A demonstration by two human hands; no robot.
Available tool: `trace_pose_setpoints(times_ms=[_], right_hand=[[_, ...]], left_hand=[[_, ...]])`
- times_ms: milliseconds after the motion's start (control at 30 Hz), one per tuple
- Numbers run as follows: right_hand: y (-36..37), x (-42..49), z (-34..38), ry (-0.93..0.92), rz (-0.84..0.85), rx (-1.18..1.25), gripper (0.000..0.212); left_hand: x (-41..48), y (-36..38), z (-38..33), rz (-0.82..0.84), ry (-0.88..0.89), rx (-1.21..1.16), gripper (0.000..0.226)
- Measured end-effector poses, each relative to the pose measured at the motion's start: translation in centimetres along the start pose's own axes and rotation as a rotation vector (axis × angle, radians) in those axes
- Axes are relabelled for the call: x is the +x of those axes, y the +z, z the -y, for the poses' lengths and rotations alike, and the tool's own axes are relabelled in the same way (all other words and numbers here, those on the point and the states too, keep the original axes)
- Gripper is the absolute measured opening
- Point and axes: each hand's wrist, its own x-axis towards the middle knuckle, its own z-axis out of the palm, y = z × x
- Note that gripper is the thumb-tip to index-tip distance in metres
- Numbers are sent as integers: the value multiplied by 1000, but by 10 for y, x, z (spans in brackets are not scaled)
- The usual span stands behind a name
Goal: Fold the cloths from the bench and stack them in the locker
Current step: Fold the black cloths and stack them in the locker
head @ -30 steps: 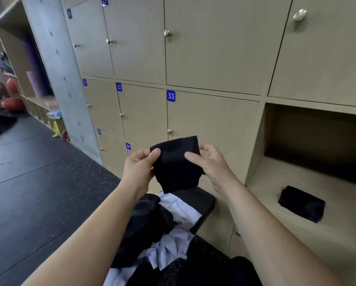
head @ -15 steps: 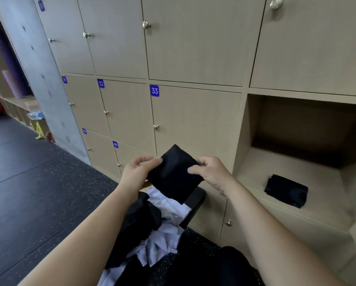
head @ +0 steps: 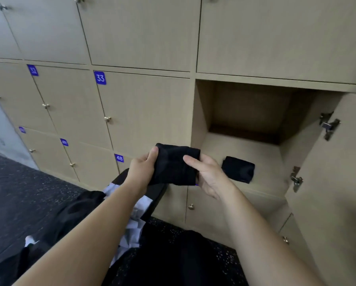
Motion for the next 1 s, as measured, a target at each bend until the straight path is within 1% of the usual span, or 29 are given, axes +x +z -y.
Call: trace_pose_setpoints(times_ms=[67, 100, 200, 233, 300, 367, 433, 467, 500, 667, 800, 900, 1000], right_hand=[[-21, -3, -1, -30, -117, -14, 18], [-31, -5, -2, -47, -168, -44, 16], [-64, -10, -6, -54, -264, -176, 9], [-75, -12, -8, -50, -282, -222, 10], [-97, -12, -13, -53, -343, -335, 11], [-120, -9, -20, -64, -444, -474, 4], [-143, -3, -28, -52, -559, -602, 23], [-153, 0, -31, -39, -593, -630, 29], [-164, 3, -35, -24, -615, -650, 31], [-211, 28, -40, 27, -673, -684, 21], [-250, 60, -32, 57, -656, -631, 8], [-273, 86, -24, 45, -692, -564, 6], [-290, 110, -18, 41, -741, -511, 10]], left_hand=[[0, 26, 3, 17, -18, -33, 36], [0, 39, 4, 22, -17, -9, 36], [5, 70, 13, 54, -24, 92, 43], [7, 79, 17, 88, -47, 114, 41], [11, 98, 24, 191, -130, 155, 29], [13, 115, 30, 298, -197, 162, 19], [18, 133, 37, 347, -223, 154, 15], [21, 141, 40, 350, -225, 146, 11], [26, 150, 43, 348, -227, 141, 9], [57, 198, 54, 368, -187, 198, 16], [91, 236, 52, 370, -98, 231, 18], [122, 259, 50, 387, -56, 233, 15], [150, 278, 50, 419, -39, 249, 18]])
